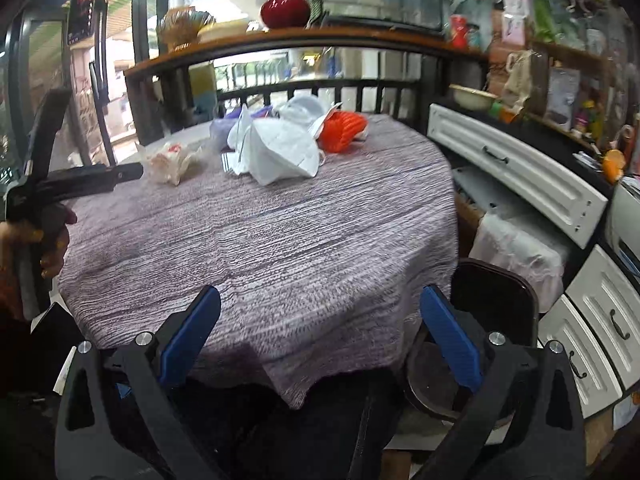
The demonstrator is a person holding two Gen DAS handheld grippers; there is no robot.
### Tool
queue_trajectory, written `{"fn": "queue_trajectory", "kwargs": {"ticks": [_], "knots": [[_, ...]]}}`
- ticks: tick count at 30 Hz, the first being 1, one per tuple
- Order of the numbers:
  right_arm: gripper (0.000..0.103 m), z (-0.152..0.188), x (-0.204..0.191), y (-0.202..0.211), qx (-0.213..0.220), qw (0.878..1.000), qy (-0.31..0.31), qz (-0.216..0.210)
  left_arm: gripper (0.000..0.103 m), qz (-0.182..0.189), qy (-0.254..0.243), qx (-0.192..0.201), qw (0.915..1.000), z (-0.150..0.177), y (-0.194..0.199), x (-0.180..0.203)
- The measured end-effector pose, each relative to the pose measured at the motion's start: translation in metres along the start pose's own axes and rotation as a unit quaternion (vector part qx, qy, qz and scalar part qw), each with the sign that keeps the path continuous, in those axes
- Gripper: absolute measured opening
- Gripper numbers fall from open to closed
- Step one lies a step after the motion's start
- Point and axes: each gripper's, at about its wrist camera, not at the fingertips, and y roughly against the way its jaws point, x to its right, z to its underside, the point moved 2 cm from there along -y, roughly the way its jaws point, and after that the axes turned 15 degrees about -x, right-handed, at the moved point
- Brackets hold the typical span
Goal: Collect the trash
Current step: 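Reach toward the white face mask and grasp it with the right tool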
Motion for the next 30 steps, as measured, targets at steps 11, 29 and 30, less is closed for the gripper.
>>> {"fn": "queue_trajectory", "kwargs": {"ticks": [11,29,30], "knots": [[0.086,-0.102,-0.054,-0.053,0.007,0.990,0.141,-0.027,0.098,0.018,0.066,-0.037,0.9970,-0.037,-0.026,-0.043],[0.016,-0.155,-0.081,-0.120,-0.043,0.981,0.184,-0.042,0.090,0.090,0.144,-0.101,0.9803,-0.071,-0.076,-0.076],[0.013,-0.154,-0.081,-0.119,-0.043,0.981,0.185,-0.044,0.087,0.100,0.155,-0.107,0.9770,-0.071,-0.080,-0.079]]}}
